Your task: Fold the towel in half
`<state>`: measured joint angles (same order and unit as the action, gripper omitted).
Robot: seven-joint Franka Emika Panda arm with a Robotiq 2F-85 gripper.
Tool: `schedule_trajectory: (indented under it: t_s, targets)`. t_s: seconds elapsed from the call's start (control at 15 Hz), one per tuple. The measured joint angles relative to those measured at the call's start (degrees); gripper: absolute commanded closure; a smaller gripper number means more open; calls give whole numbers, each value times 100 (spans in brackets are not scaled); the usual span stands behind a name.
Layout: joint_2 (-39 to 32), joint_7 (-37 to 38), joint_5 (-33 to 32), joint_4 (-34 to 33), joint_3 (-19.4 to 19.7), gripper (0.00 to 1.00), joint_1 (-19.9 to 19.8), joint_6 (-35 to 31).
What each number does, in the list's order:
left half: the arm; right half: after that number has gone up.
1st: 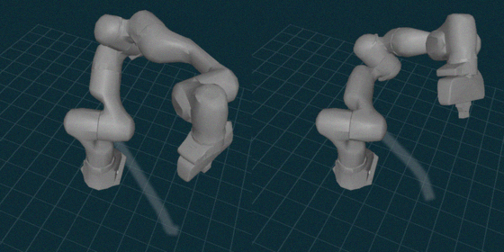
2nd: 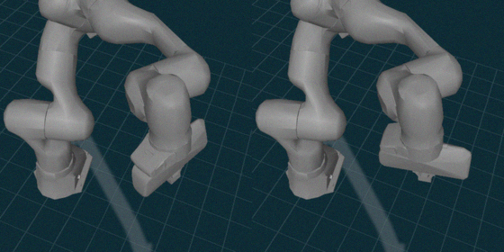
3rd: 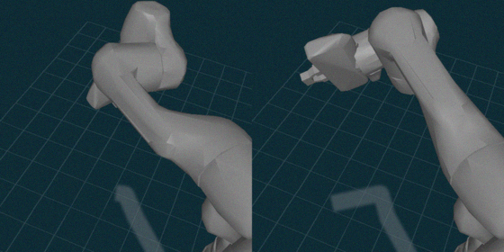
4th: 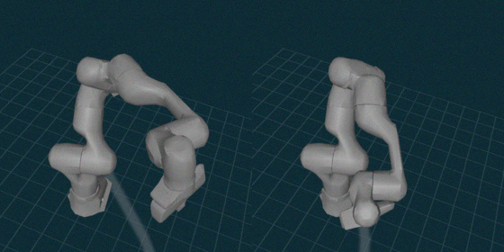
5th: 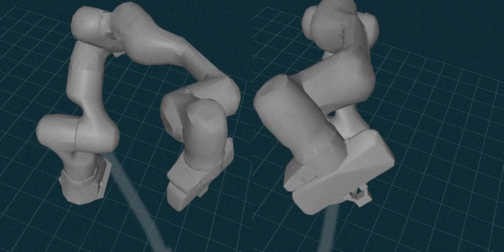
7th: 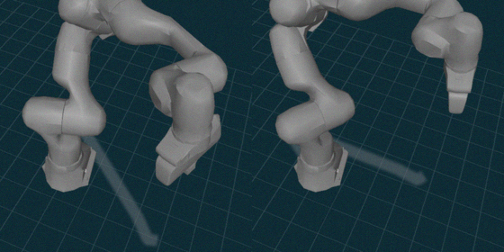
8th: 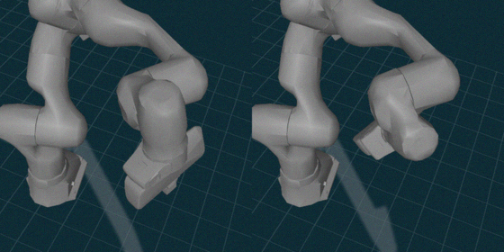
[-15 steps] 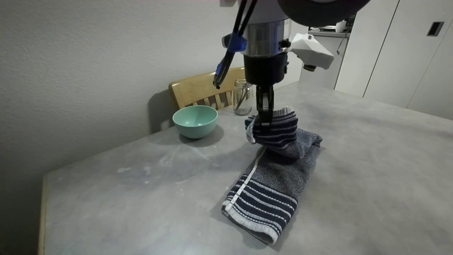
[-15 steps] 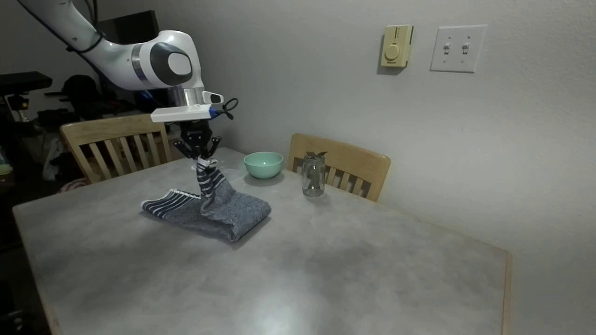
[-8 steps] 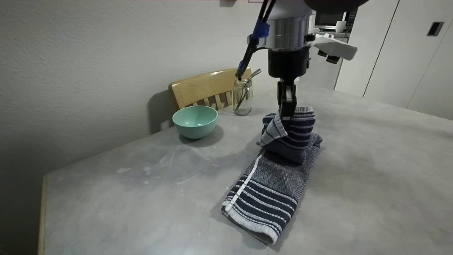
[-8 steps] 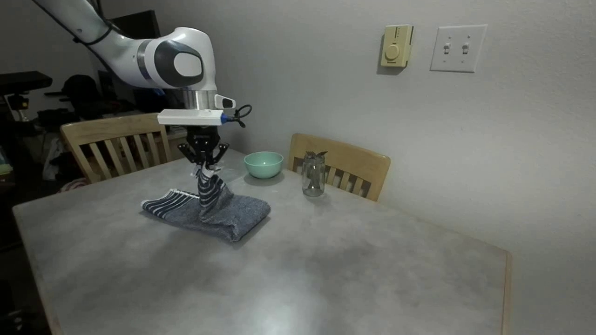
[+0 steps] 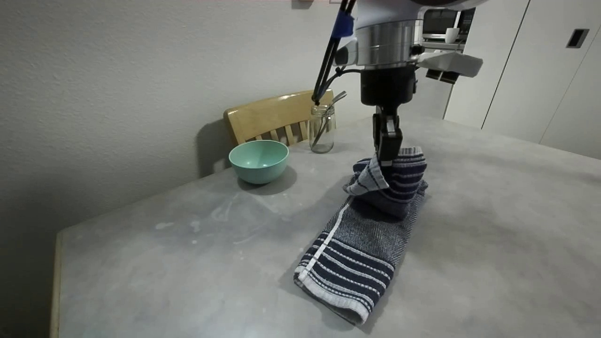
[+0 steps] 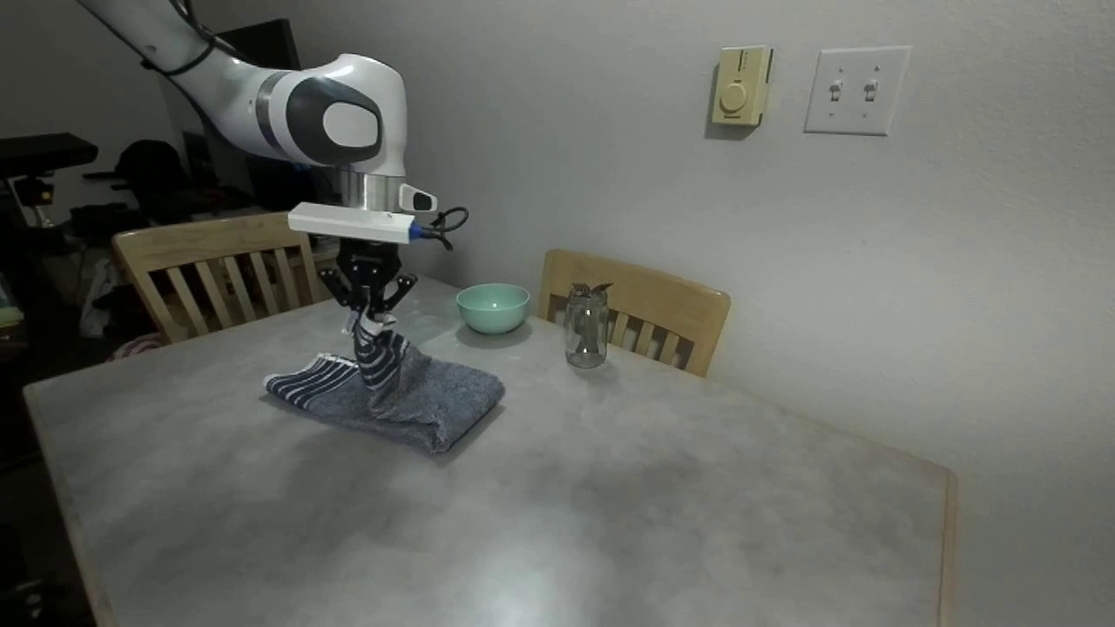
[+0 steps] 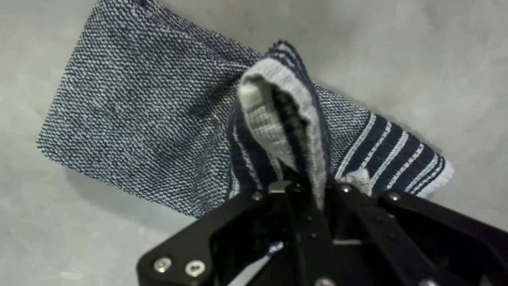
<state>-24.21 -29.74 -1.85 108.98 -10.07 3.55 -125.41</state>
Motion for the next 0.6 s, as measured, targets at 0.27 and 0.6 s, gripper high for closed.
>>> schedule_trajectory:
  t_s: [0.27,0.6]
  targets:
    - [-10,24,-27,-52,-91,98,154,122]
    - [-34,59,-104,-237,-103,98,361,349]
